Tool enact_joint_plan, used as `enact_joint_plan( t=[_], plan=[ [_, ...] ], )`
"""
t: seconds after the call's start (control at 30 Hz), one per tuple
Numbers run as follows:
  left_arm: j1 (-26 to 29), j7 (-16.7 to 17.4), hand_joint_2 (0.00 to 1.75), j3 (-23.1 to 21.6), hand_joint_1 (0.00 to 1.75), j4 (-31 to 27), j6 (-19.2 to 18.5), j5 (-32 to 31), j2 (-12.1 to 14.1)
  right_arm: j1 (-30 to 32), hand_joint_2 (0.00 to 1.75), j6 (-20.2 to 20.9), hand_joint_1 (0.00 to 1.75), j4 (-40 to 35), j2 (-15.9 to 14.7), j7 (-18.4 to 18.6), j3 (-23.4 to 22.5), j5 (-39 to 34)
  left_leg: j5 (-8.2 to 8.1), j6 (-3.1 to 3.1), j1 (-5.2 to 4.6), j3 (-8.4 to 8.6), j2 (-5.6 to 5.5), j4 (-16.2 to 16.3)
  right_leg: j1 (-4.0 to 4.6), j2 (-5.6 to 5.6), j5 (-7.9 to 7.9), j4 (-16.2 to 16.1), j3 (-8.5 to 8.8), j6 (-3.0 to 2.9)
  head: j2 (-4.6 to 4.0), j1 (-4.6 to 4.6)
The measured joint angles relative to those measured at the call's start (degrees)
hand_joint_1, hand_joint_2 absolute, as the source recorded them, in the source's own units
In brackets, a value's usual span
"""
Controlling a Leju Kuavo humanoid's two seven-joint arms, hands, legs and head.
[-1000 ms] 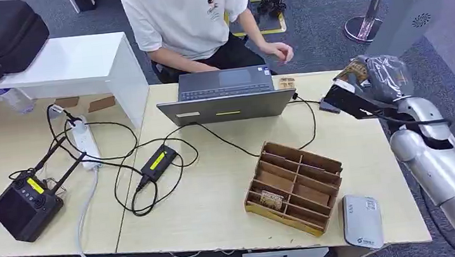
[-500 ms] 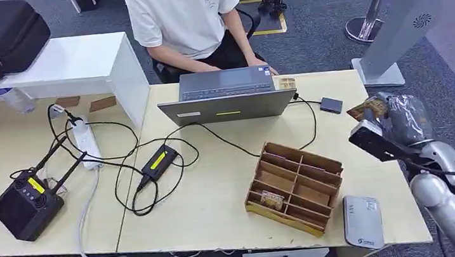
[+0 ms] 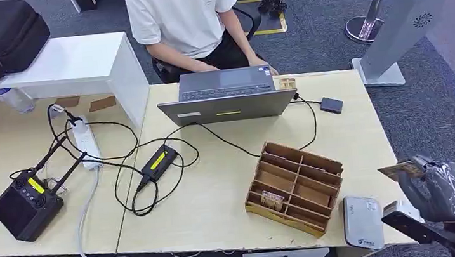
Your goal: Pass the card to the sensor for recognition and then transmit it.
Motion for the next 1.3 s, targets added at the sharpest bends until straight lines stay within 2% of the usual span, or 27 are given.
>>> enact_joint_plan(
  t=[0.17,0.43,0.67,0.93,1.3],
  plan=[
    [0.0,0.2,1.75,0.0,0.0,0.0,0.3,0.6,-0.2,4.3,1.75,0.0,1.75,-0.9,1.4,-1.2,-1.7,0.5,0.0,0.0,0.0,0.04,-0.01,0.0,0.0,0.02,0.0,0.0,0.04,0.0,0.0,0.02],
    [0.0,0.4,1.75,0.0,0.0,0.1,0.7,0.9,-0.3,9.4,1.75,-0.2,1.75,-0.3,5.4,-1.7,-0.6,3.4,0.0,0.0,0.0,0.05,0.05,0.0,0.0,0.07,-0.03,0.0,0.01,-0.03,0.0,0.0],
    [-0.1,0.5,1.75,0.0,0.0,0.2,0.8,0.9,-0.3,10.0,1.75,0.0,1.75,0.6,7.0,-1.6,0.2,3.5,0.0,-0.01,0.0,0.09,0.11,0.0,0.0,0.1,-0.02,0.0,0.03,-0.03,0.0,0.02],
    [-0.1,1.0,1.75,0.0,0.0,0.2,0.8,1.1,-0.3,10.1,1.75,-0.7,1.75,5.2,9.3,-0.9,4.5,4.3,0.0,-0.01,0.0,0.1,0.13,0.0,0.01,0.14,-0.03,0.0,0.03,-0.04,0.0,0.0],
    [-0.2,1.3,1.75,-0.2,0.0,0.2,0.8,1.1,-0.2,9.6,1.75,-1.4,1.75,8.7,10.1,0.5,8.3,4.5,0.0,-0.01,0.0,0.11,0.18,0.0,0.0,0.16,-0.02,0.0,0.05,-0.04,0.0,0.02]
  ],
)
